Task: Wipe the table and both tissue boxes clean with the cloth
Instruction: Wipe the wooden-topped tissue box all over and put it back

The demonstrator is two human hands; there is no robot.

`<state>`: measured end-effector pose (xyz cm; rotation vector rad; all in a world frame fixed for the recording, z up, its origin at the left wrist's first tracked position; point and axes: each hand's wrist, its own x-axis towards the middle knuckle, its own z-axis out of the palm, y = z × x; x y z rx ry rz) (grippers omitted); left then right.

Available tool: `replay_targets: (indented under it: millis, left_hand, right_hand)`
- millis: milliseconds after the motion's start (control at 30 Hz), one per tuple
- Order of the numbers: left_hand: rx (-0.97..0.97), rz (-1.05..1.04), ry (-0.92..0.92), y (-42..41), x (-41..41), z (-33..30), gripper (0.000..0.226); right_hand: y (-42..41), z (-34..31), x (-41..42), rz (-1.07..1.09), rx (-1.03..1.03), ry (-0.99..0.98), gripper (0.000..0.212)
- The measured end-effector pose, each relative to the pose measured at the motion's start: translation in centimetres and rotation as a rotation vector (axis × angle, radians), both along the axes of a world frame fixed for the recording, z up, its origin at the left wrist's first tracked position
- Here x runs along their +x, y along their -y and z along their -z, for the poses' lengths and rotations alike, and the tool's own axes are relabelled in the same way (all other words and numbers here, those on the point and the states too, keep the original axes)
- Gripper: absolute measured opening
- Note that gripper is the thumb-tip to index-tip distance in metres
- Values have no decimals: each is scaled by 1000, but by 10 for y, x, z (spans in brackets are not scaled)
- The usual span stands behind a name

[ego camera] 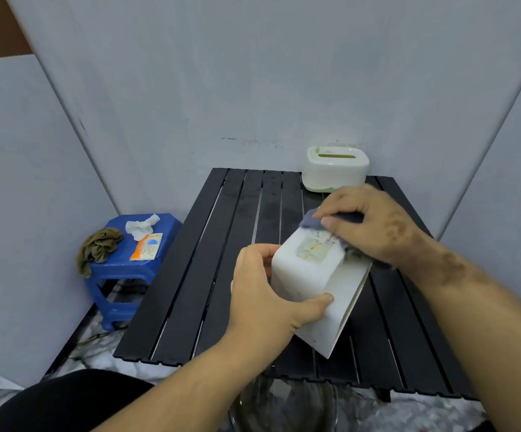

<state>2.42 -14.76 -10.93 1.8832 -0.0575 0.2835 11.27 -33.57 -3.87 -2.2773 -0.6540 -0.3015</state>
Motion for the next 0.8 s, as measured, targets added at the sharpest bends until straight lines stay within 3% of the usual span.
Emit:
replay_targets:
  millis: [67, 133, 200, 300, 367, 433, 500, 567, 633, 700, 800]
  left_hand:
    - [-2, -3, 4, 1, 1, -2, 73]
    - [-13, -1, 11, 1, 1, -3, 73]
    - [-28, 17, 14, 0, -1, -3, 75]
    - [-36, 34, 28, 0, -2, -5, 75]
    - [9, 12, 30, 1, -1, -5, 72]
    - [32, 3, 23, 1, 0, -5, 71]
    - [27, 8, 24, 1, 1, -5, 72]
    - [19, 17, 25, 0, 1, -5, 72]
    - [18, 32, 21, -1, 0, -5, 72]
    - [30, 40, 16, -1, 0, -5, 72]
    - [75, 20, 19, -1, 0, -5, 70]
  right_hand:
    - [4, 7, 9, 191, 88, -42, 20]
    - [-11, 12, 0, 252, -25, 53, 19]
    - [-30, 10, -21, 87, -115, 143, 17]
    - [-30, -1, -34, -202, -156, 72, 18]
    - [-11, -1, -15, -120, -87, 67, 19]
    - [7, 2, 3, 109, 34, -14, 20]
    - [6, 10, 7, 259, 11, -43, 20]
    - [-13, 14, -7, 235, -143, 92, 22]
    - [-33, 10, -28, 58, -178, 171, 23]
    - [-38, 4, -33, -83, -183, 116, 23]
    - [-19, 4, -5, 42, -43, -5, 22]
